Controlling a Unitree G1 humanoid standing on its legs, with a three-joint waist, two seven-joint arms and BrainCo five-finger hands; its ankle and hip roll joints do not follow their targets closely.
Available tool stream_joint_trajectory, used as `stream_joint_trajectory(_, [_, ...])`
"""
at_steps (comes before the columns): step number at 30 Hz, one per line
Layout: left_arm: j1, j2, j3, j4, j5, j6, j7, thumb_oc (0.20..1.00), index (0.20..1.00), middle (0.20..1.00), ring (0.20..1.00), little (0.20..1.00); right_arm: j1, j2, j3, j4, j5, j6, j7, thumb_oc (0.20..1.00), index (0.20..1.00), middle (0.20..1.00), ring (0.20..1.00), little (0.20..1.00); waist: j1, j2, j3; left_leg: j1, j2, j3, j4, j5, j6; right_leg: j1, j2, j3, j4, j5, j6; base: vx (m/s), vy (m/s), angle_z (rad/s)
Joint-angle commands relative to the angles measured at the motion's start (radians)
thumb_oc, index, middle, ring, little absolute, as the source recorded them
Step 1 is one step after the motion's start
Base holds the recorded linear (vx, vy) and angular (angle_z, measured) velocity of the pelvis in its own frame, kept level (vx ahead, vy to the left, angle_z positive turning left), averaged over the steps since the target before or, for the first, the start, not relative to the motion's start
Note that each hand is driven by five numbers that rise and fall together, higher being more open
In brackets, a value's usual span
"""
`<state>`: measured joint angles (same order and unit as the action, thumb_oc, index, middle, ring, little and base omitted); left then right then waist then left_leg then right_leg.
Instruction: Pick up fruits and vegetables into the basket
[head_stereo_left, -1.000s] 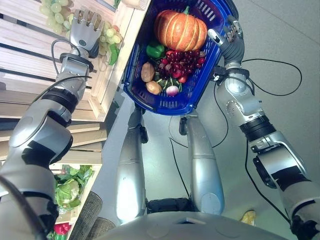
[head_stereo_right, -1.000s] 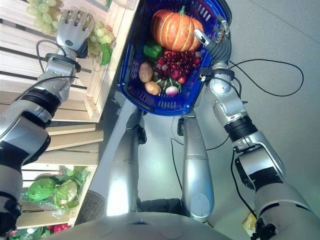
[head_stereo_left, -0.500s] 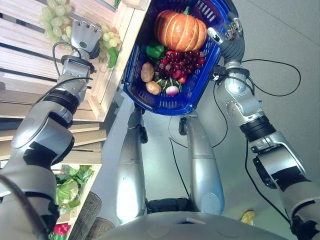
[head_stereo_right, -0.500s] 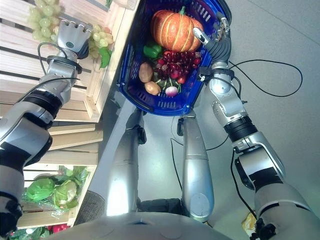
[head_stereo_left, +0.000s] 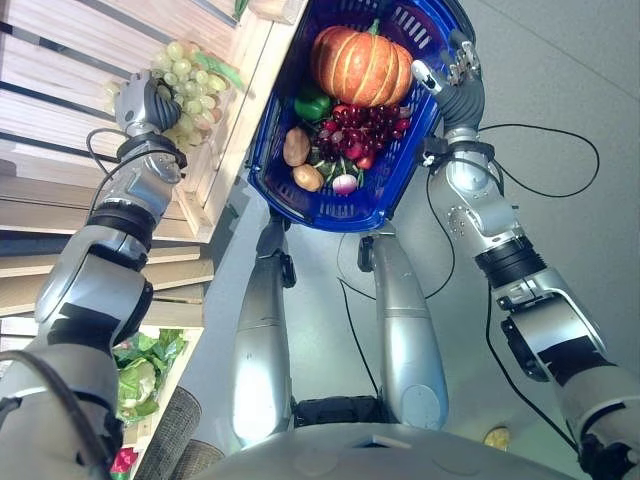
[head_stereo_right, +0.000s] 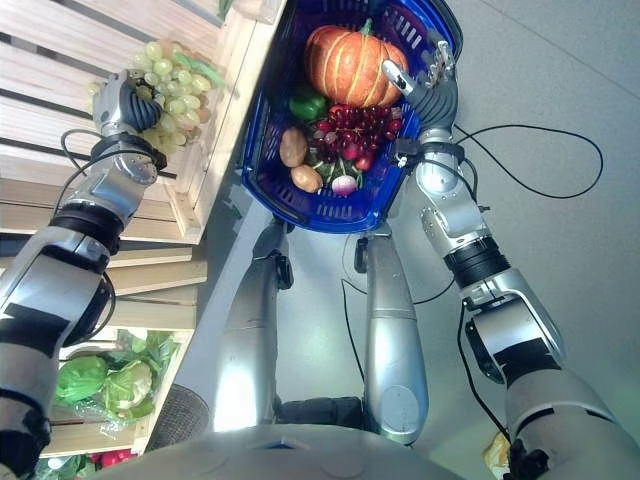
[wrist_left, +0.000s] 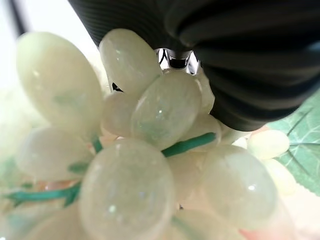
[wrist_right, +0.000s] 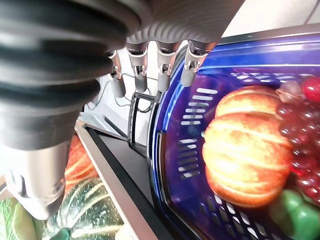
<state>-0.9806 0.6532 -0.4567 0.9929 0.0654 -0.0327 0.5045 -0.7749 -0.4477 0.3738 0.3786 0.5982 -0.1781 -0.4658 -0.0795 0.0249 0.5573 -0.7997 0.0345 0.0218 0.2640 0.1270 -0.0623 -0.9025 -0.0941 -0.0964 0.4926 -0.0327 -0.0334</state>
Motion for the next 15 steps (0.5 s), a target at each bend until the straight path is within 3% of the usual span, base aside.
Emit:
stream_joint_trajectory(1, [0.043,-0.005,0.103,-0.046,-0.111,-0.140,0.021,0.200,0.200,0.200,0.200,0.200,0.066,0.004,-0.054,-0.115,-0.043,-0.066,0.021,1.000,1.000,1.000,1.000,1.000,0.016,0.010,-0.037,-0.020,-0.012,0.002,0.095,-0.077,-0.002,0.044,0.004,0.021,-0.078,0.049,0.104,0.00,0.000,0.00])
stream_joint_trajectory(6, [0.113,-0.036,0.176,-0.156,-0.290,-0.321,-0.006,0.200,0.200,0.200,0.200,0.200,0.096,0.006,-0.055,-0.158,-0.073,-0.076,0.061,1.000,1.000,1.000,1.000,1.000,0.024,0.010,-0.037,-0.018,-0.016,-0.002,0.090,-0.079,0.003,0.043,0.009,0.016,-0.073,0.041,0.100,0.00,0.000,0.00])
stream_joint_trajectory(9, [0.141,-0.047,0.206,-0.199,-0.349,-0.379,-0.018,0.200,0.200,0.200,0.200,0.200,0.111,0.004,-0.056,-0.170,-0.076,-0.087,0.085,1.000,1.000,1.000,1.000,1.000,0.027,0.010,-0.037,-0.018,-0.017,-0.002,0.089,-0.081,0.005,0.043,0.011,0.014,-0.068,0.036,0.099,0.00,0.000,0.00])
stream_joint_trajectory(10, [0.169,-0.062,0.230,-0.250,-0.425,-0.457,-0.052,0.200,0.200,0.200,0.200,0.200,0.125,0.009,-0.057,-0.186,-0.075,-0.099,0.130,1.000,1.000,1.000,1.000,1.000,0.030,0.010,-0.037,-0.017,-0.019,-0.004,0.090,-0.084,0.007,0.045,0.012,0.011,-0.066,0.032,0.098,0.00,0.000,0.00])
stream_joint_trajectory(11, [0.170,-0.062,0.231,-0.251,-0.425,-0.457,-0.052,0.200,0.200,0.200,0.200,0.200,0.126,0.009,-0.057,-0.186,-0.075,-0.099,0.130,1.000,1.000,1.000,1.000,1.000,0.029,0.010,-0.037,-0.016,-0.019,-0.004,0.090,-0.084,0.007,0.045,0.012,0.011,-0.066,0.032,0.098,0.00,0.000,0.00])
stream_joint_trajectory(15, [0.199,-0.097,0.284,-0.349,-0.550,-0.581,-0.157,0.200,0.200,0.200,0.200,0.200,0.141,0.023,-0.052,-0.205,-0.088,-0.109,0.196,1.000,1.000,1.000,1.000,1.000,0.036,0.008,-0.037,-0.015,-0.021,-0.009,0.089,-0.090,0.011,0.046,0.012,0.005,-0.059,0.024,0.098,0.00,0.000,0.00])
